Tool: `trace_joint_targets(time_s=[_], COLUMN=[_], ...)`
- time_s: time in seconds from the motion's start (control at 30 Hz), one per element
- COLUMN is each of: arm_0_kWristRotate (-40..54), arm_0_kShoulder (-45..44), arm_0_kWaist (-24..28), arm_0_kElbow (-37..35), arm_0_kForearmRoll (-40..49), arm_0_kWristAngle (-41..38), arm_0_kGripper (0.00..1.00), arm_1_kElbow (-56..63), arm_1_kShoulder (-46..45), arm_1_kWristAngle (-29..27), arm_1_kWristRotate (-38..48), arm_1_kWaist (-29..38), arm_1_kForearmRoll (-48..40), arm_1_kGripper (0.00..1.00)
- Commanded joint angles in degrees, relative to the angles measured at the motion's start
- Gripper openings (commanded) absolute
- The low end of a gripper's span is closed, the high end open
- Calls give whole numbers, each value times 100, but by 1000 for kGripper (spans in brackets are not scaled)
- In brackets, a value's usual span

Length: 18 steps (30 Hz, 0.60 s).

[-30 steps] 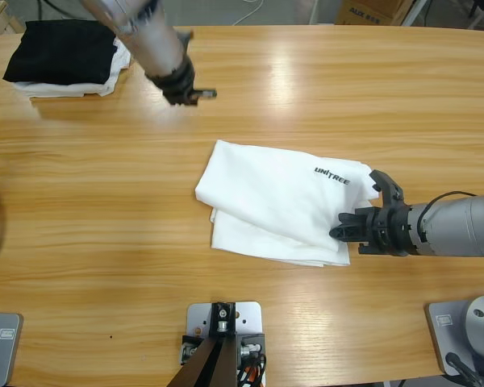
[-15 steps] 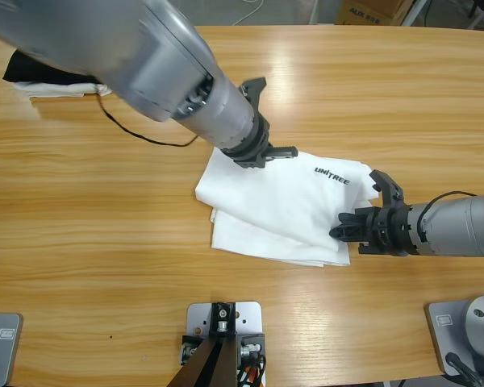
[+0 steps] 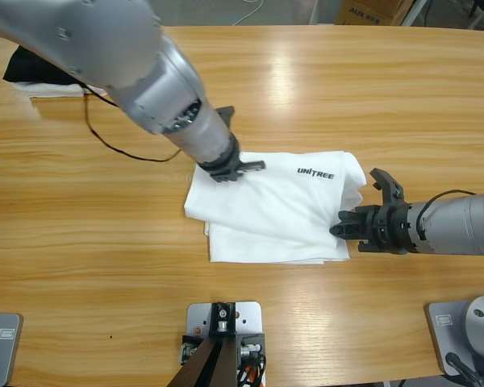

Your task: Fold clothes

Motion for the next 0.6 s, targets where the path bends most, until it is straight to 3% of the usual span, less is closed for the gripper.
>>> trace_joint_targets(time_s=[0.03,0.23,0.4,0.6], arm_0_kWristRotate=[327,494,431,-756], arm_0_kShoulder=[-322,-1215,-1939,-1066], arm_0_kWaist=[912,902,-51,-1148], arm_0_kElbow=[769,1193,1036,1195], arm_0_kForearmRoll=[204,204,237,-540], arm_0_kWristAngle=[477,541,470,453], arm_0_kGripper=[0,0,0,0], arm_1_kElbow=[272,267,271,271], arm_1_kShoulder=[439,467,474,472], arm_1_kWristAngle=[-154,-161,-162,-162], arm_1_kWristRotate=[42,42,42,42], arm_1_kWaist=[16,16,16,16], arm_1_kForearmRoll=[219,210,202,207], arm_1_kGripper=[0,0,0,0])
